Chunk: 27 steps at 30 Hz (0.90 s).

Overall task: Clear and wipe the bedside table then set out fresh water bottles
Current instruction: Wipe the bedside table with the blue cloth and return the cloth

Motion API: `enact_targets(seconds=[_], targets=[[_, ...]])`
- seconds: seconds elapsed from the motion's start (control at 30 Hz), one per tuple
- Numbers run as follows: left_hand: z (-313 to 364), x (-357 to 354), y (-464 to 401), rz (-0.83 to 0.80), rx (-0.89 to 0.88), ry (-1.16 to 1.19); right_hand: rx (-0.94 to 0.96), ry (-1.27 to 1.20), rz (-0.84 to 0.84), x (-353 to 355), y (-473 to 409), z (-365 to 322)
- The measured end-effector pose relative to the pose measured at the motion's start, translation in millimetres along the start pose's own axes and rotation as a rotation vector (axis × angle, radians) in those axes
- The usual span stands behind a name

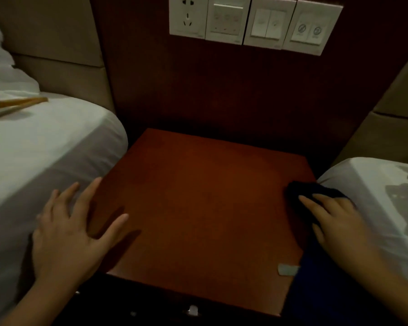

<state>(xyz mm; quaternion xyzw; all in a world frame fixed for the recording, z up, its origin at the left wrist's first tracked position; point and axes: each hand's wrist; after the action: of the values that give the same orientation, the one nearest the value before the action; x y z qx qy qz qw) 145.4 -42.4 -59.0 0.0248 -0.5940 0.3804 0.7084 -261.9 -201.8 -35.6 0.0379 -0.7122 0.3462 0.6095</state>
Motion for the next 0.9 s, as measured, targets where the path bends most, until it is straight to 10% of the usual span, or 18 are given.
enact_targets(seconds=[0.4,0.9], targets=[[-0.2,1.5,-1.4,-0.063,-0.061,-0.050,-0.338,-0.189,-0.037,-63.1,-124.9,15.9],[0.2,3.2,1.7,-0.071,-0.048,-0.039,0.152,-0.382,-0.174,-138.6,-263.1,-199.3]])
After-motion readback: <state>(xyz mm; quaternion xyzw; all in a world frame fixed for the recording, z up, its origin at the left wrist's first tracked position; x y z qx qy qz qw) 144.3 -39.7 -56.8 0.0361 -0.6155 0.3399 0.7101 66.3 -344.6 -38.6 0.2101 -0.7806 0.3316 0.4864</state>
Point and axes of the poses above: each hand's wrist, its own y-axis away from the middle knuckle, its own x-axis out of the back of the hand, z = x × y, and after that the axes turned 11 degrees about -y, right-handed
